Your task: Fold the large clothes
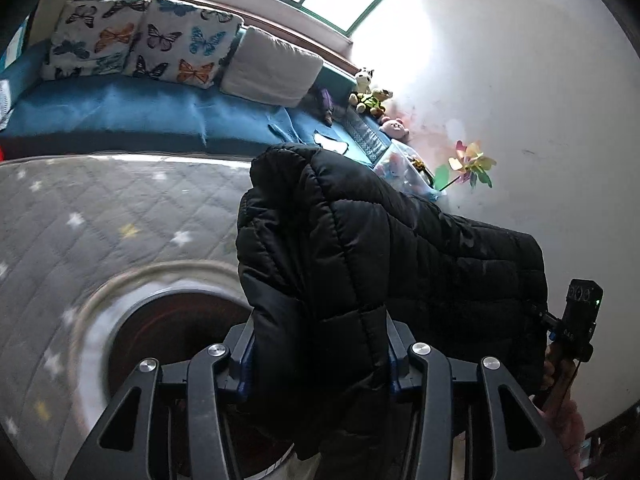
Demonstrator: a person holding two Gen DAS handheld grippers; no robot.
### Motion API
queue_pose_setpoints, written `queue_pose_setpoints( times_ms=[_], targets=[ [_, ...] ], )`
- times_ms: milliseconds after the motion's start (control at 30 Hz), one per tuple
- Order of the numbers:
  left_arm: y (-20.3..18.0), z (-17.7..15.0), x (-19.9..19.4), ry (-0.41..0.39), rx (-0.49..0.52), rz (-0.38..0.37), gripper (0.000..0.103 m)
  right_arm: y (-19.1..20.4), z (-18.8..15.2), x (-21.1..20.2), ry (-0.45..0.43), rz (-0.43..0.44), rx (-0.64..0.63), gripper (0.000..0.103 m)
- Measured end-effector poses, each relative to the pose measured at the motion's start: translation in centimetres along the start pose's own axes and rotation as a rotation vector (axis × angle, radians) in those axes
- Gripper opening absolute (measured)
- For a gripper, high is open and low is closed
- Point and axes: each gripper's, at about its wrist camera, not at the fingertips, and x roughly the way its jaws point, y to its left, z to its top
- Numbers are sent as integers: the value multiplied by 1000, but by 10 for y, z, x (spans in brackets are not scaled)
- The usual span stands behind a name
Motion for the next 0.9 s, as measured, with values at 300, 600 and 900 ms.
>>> queue_pose_setpoints(
  times_ms=[300, 600, 900],
  targets=[
    [20, -7, 97, 123, 13, 160, 52, -78, -26, 80, 128, -140, 165, 56],
    [49, -20, 135, 150, 41, 243, 84, -94, -34, 105, 186, -262, 120, 81],
    [34, -14, 77, 100, 49, 286, 84, -70, -21, 65, 128, -416, 46, 81]
  ],
)
